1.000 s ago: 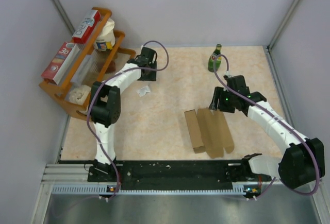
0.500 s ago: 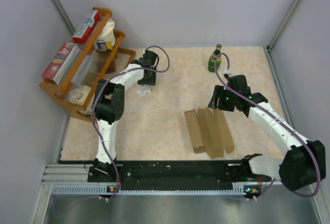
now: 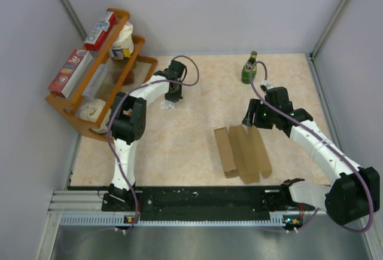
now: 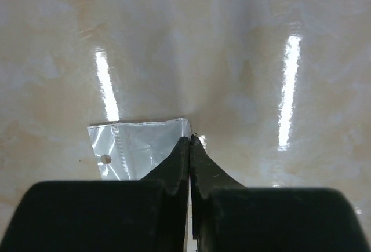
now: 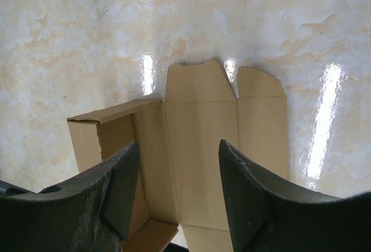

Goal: Fold the paper box

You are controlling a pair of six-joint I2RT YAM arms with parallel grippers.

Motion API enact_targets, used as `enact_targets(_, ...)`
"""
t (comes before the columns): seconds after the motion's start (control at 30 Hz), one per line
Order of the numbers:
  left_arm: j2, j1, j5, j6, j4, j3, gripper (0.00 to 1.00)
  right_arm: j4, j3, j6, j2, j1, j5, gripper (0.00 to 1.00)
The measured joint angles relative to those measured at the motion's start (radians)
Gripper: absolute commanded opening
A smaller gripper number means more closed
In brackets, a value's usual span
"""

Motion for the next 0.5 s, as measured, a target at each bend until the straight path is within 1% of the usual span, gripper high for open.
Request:
enact_targets(0.17,0.000,-0.037,0.050,-0.014,0.008,0.000,0.00,0.003,-0.006,-0.008,-0.010,-0.004,0.008,0.56)
enact_targets(0.3,0.002,-0.095,0.101,-0.037,0.019,0.004,0.00,0.002,-0.019,-0.008,-0.022,-0.026,0.018,0.56)
enact_targets(0.5,0.061,-0.222,0.180,-0.074,0.022,0.117,0.03,0.002,-0.045,-0.003,-0.056,-0.065,0.027,0.56)
